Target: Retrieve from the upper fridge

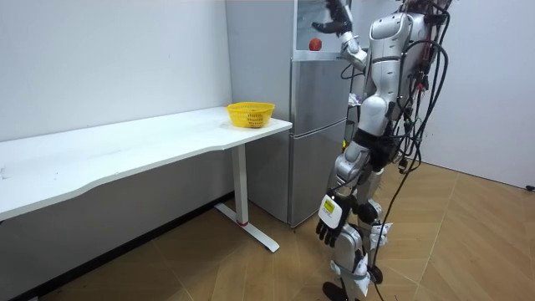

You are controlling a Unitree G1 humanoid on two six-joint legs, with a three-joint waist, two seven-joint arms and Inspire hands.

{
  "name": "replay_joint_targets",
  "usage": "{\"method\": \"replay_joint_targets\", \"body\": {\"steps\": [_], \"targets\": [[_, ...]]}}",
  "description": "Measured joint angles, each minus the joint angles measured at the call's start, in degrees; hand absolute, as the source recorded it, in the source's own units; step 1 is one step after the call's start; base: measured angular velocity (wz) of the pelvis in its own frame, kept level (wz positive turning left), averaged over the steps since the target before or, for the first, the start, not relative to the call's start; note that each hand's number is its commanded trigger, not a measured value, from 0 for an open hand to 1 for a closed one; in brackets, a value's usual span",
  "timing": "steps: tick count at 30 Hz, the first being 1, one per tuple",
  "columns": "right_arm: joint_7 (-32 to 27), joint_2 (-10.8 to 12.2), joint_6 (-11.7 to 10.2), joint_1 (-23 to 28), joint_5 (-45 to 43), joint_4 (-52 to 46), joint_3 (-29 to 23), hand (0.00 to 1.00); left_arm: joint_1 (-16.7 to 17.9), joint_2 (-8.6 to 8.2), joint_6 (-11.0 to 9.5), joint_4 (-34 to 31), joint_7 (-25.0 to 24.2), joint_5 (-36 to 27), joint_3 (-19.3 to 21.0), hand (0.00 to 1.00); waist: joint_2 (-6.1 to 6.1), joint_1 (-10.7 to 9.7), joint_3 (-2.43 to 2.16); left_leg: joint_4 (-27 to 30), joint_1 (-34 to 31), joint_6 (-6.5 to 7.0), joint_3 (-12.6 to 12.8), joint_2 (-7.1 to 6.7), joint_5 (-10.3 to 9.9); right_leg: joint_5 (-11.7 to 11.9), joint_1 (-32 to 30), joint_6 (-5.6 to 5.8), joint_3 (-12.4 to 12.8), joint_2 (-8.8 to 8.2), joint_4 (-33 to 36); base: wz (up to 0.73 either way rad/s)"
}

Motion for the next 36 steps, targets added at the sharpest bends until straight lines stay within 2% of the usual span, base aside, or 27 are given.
{"method": "replay_joint_targets", "body": {"steps": [3, 10, 18, 22, 27, 33, 36], "targets": [[-1.4, -0.4, -1.2, 0.3, 0.1, -0.1, -0.5, 0.00, 0.1, -0.09, -0.6, 0.1, 0.5, -0.2, -0.1, 0.00, -0.08, -1.6, -0.07, 0.0, 0.5, 0.00, 0.4, 0.17, 0.0, 0.1, 0.1, -0.11, 0.1, 0.09, 0.1, -0.06], [-3.7, -0.7, -3.6, 2.9, 0.8, -1.6, -3.9, 0.00, -0.4, -0.08, -1.5, -0.1, 0.6, -0.2, 0.0, 0.00, 0.43, -3.1, 0.09, -0.3, 0.8, -0.03, 0.8, 0.35, 0.0, 0.1, 0.0, -0.18, 0.4, 0.21, 0.1, -0.02], [-4.5, -1.3, -3.6, 4.1, 1.3, 2.2, -6.5, 0.00, -1.3, 0.16, -1.5, 0.0, 0.5, -0.1, 0.0, 0.00, 0.45, -4.3, 0.22, -0.4, 0.8, -0.04, 1.0, 0.37, 0.0, 0.1, -0.1, -0.18, 0.6, 0.30, 0.1, 0.00], [-4.2, -3.9, -2.7, 4.2, 2.4, 7.5, -6.6, 0.00, -1.3, 0.24, -1.3, 0.0, 0.6, 0.7, 0.1, 0.00, -0.03, -4.0, 0.31, -0.6, 0.9, -0.04, 1.0, 0.37, 0.0, 0.1, -0.1, -0.18, 0.6, 0.34, -0.1, 0.00], [-1.7, -5.5, -1.1, 3.5, 3.3, 13.8, -6.6, 0.00, -1.4, 0.92, -1.2, 0.0, 0.6, 0.3, 0.0, 0.00, -1.06, -3.9, 0.61, -0.7, 0.7, -0.05, 0.8, 0.39, 0.0, 0.1, -0.2, -0.18, 0.2, 0.33, -0.3, 0.02], [0.6, -6.0, 0.3, 2.7, 5.8, 17.8, -6.6, 0.00, -1.2, 1.25, -1.2, 0.0, 0.5, 0.3, 0.0, 0.00, -1.91, -3.6, 0.16, -0.7, -0.1, -0.05, 0.2, 0.38, 0.0, 0.1, -0.4, -0.19, -0.5, 0.36, -1.0, 0.05], [1.2, -6.6, 0.7, 1.6, 7.0, 18.9, -6.6, 0.00, -1.3, 1.25, -1.3, -0.2, 0.2, 0.3, 0.0, 0.00, -1.91, -2.8, 0.17, -0.6, -0.1, -0.05, 0.0, 0.37, 0.0, 0.1, -0.5, -0.19, -0.4, 0.36, -1.0, 0.00]]}}
